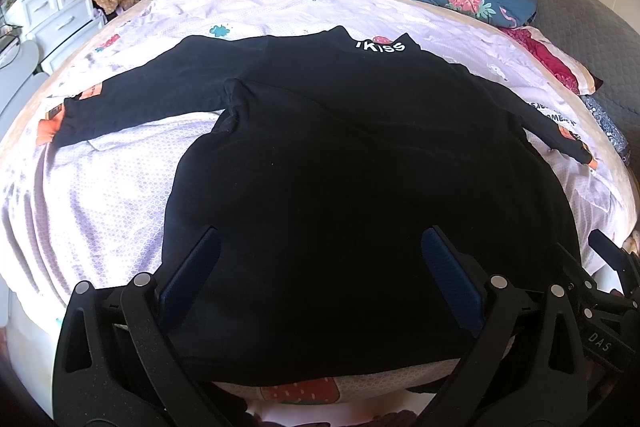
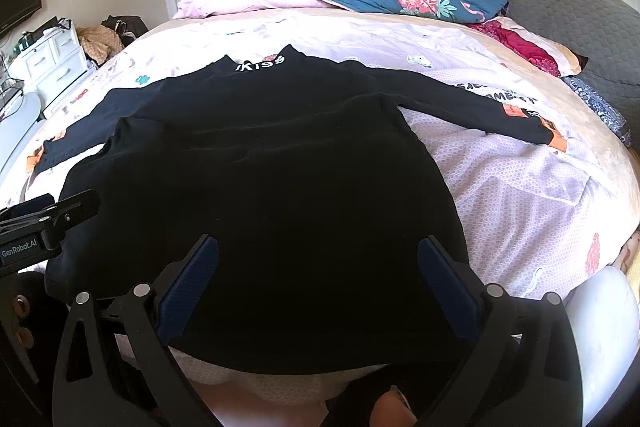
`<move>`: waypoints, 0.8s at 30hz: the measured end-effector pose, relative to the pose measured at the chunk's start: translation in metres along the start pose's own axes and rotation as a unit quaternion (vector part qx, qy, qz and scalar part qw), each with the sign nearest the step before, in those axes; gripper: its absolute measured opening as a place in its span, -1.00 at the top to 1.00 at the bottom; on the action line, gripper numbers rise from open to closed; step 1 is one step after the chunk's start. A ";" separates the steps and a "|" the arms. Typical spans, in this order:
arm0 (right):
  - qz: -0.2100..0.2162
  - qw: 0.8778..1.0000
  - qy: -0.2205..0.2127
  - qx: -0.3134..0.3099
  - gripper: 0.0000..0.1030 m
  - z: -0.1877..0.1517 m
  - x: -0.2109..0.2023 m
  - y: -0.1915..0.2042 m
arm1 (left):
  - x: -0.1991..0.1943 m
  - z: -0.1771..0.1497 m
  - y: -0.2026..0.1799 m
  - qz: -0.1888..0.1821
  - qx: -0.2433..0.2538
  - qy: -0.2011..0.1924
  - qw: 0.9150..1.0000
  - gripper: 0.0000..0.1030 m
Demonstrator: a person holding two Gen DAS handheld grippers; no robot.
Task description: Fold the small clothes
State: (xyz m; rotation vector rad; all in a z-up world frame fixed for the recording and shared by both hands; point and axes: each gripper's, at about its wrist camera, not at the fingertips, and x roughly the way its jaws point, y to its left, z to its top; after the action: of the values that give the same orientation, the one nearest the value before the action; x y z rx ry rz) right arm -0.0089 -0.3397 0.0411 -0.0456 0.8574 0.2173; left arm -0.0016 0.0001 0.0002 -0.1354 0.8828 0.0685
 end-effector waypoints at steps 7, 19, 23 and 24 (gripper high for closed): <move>-0.001 1.000 -0.001 0.002 -0.92 0.001 0.000 -0.002 | 0.001 0.000 0.000 0.000 -0.001 0.002 1.000 -0.83; -0.001 1.000 -0.002 0.003 -0.92 0.001 0.001 -0.002 | 0.001 0.000 0.000 0.000 0.000 0.001 1.000 -0.83; -0.002 1.000 -0.004 0.003 -0.92 0.001 0.001 -0.002 | 0.001 0.002 0.000 0.001 0.003 -0.002 1.000 -0.83; -0.001 1.000 -0.004 0.003 -0.92 0.001 0.001 -0.003 | 0.001 0.003 0.000 0.001 0.003 -0.002 1.000 -0.83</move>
State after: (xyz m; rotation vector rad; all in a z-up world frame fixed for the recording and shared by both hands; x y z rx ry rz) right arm -0.0070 -0.3419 0.0411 -0.0397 0.8504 0.2118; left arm 0.0012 0.0010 0.0013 -0.1297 0.8789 0.0673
